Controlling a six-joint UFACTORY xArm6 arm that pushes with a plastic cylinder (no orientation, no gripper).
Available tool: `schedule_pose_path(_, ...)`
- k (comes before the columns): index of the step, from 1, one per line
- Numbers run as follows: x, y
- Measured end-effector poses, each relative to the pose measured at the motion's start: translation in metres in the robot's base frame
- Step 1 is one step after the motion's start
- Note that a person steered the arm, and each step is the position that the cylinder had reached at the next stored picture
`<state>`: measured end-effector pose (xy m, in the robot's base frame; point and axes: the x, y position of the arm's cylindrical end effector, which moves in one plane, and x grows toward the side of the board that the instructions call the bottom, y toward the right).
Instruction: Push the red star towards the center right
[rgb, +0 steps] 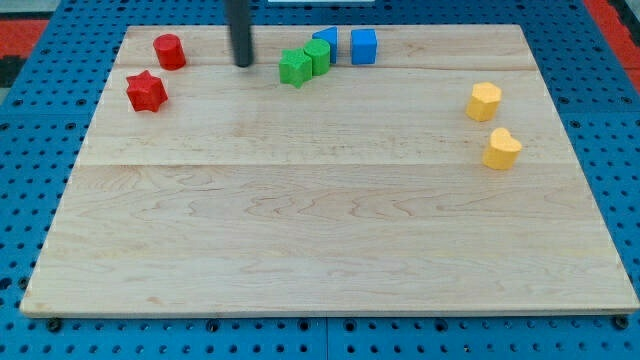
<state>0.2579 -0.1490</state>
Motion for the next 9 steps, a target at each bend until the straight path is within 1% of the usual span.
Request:
schedule_pose_path(1, -0.001, -0.064)
schedule_pose_path(2, 0.003, -0.099)
schedule_pose_path(3, 0.024, -0.108)
schedule_pose_path(4, 0.070, -0.103)
schedule_pose_path(7, 0.196, 0.193)
schedule_pose_path(8, 0.175, 0.164)
schedule_pose_path(9, 0.172, 0.107)
